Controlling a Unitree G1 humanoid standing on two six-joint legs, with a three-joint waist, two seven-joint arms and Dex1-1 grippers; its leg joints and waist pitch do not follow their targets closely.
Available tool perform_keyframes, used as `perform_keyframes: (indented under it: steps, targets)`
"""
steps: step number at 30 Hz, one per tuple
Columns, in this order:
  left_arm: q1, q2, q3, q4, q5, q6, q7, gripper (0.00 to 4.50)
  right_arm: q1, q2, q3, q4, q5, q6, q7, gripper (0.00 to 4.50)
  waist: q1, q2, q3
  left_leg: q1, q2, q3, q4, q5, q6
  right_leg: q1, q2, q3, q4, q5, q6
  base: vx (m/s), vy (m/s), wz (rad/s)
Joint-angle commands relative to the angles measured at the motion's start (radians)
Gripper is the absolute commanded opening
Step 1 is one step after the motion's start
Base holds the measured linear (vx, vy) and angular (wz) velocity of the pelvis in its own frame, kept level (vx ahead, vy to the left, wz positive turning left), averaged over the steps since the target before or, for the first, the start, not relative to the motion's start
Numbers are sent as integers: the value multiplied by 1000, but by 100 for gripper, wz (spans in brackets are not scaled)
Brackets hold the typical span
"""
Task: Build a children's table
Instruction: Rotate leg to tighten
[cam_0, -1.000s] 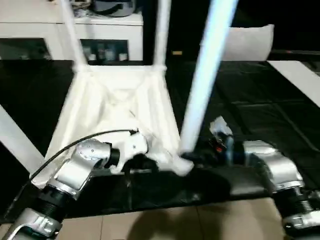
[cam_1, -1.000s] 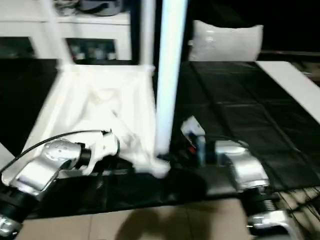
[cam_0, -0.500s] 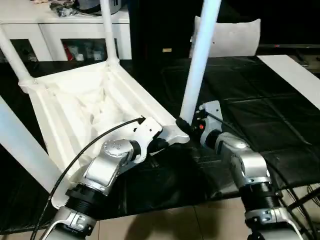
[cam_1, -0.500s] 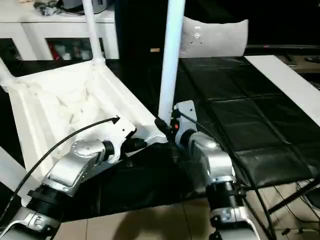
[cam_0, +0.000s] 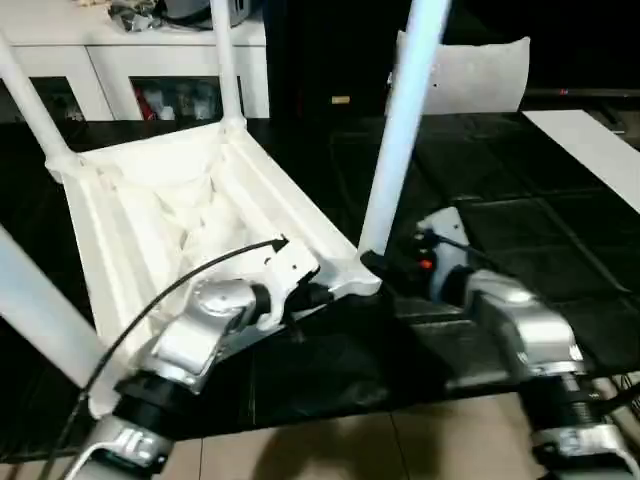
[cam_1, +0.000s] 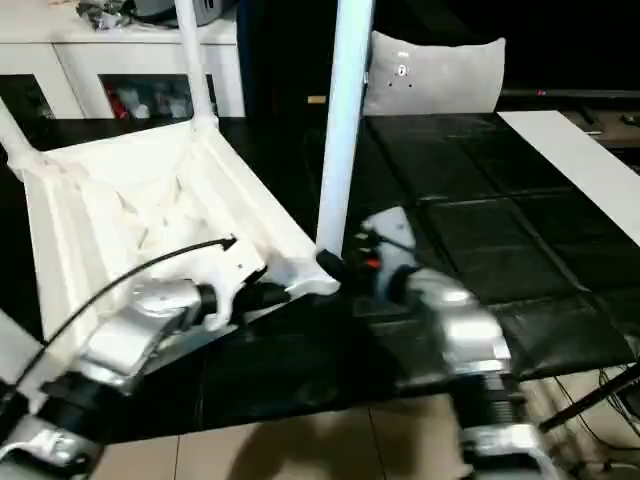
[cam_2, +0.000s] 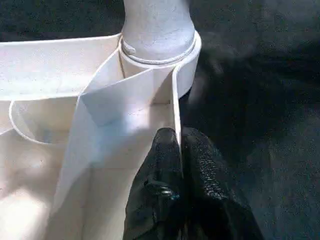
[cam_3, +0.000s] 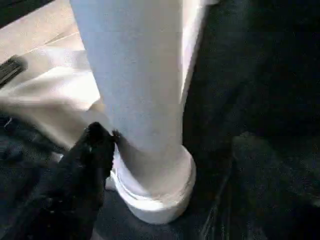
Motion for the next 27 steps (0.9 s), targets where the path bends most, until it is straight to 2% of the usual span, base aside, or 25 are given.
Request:
perform_keyframes:
  steps: [1, 4, 7, 8, 9, 10, 12, 13, 14, 15, 16, 19, 27]
  targets:
    - [-11, 22, -34, -43, -9, -54, -75, 0, -16, -34, 23, -1, 18, -30, 94, 436, 9, 0, -64, -17, 26, -6, -61, -17, 89, 76, -84, 75, -66, -296, -19, 0, 0, 0]
    - [-12, 42, -49, -42, -14, -72, -120, 0, -17, -74, 48, 0, 23, -35, 173, 446, 16, -1, -64, -16, 28, -5, -61, -17, 92, 75, -84, 76, -66, -304, -25, 0, 0, 0]
    - [-13, 88, -91, -44, -8, -137, -223, 0, -22, -132, 93, 9, 26, -62, 319, 446, 30, -2, -66, -14, 31, -4, -60, -15, 89, 74, -86, 77, -62, -296, -36, 0, 0, 0]
    - [-13, 102, -104, -44, -6, -157, -253, 0, -23, -146, 105, 15, 29, -78, 367, 428, 33, -1, -66, -14, 32, -5, -60, -15, 90, 74, -86, 76, -61, -292, -37, 0, 0, 0]
    - [-13, 102, -104, -44, -6, -157, -253, 0, -23, -146, 105, 15, 29, -78, 367, 428, 36, -1, -66, -16, 33, -4, -60, -17, 92, 75, -86, 78, -60, -288, -37, 0, 0, 0]
    - [-13, 113, -115, -47, -6, -175, -280, 0, -24, -155, 115, 22, 30, -96, 403, 428, 37, -6, -66, -14, 34, -4, -60, -13, 90, 74, -86, 79, -60, -287, -36, 0, 0, 0]
    - [-13, 126, -126, -51, -8, -189, -310, 0, -23, -163, 129, 30, 30, -115, 443, 393, 43, -2, -66, -13, 33, -3, -59, -19, 89, 71, -87, 77, -61, -301, -40, 0, 0, 0]
    - [-12, 137, -135, -58, -11, -199, -335, 0, -21, -169, 141, 30, 34, -121, 477, 389, 47, -6, -65, -14, 34, -3, -61, -21, 81, 73, -86, 78, -61, -310, -37, 0, 0, 0]
    - [-12, 150, -143, -68, -14, -201, -361, 0, -15, -172, 153, 22, 44, -119, 508, 384, 50, -3, -65, -14, 35, -4, -61, -28, 82, 73, -88, 77, -61, -315, -38, 0, 0, 0]
    - [-11, 159, -149, -79, -17, -200, -380, 0, -10, -173, 161, 12, 52, -116, 527, 384, 50, -4, -65, -15, 37, -5, -61, -29, 82, 74, -87, 77, -60, -314, -37, 0, 0, 0]
    - [-11, 159, -149, -79, -17, -200, -380, 0, -10, -173, 161, 12, 52, -116, 527, 362, 50, -3, -65, -14, 37, -4, -61, -29, 82, 73, -87, 78, -61, -313, -38, 0, 0, 0]
    - [-10, 167, -153, -90, -30, -205, -411, 0, -7, -170, 175, 10, 69, -112, 568, 338, 51, -2, -64, -14, 36, -4, -62, -30, 75, 72, -87, 77, -61, -315, -41, 0, 0, 0]
    - [-16, 160, -150, -55, -11, -222, -386, 0, -1, -173, 192, 5, 89, -68, 624, 266, 52, -3, -66, -17, 30, -4, -60, -34, 69, 75, -83, 74, -68, -347, -10, 0, 0, 0]
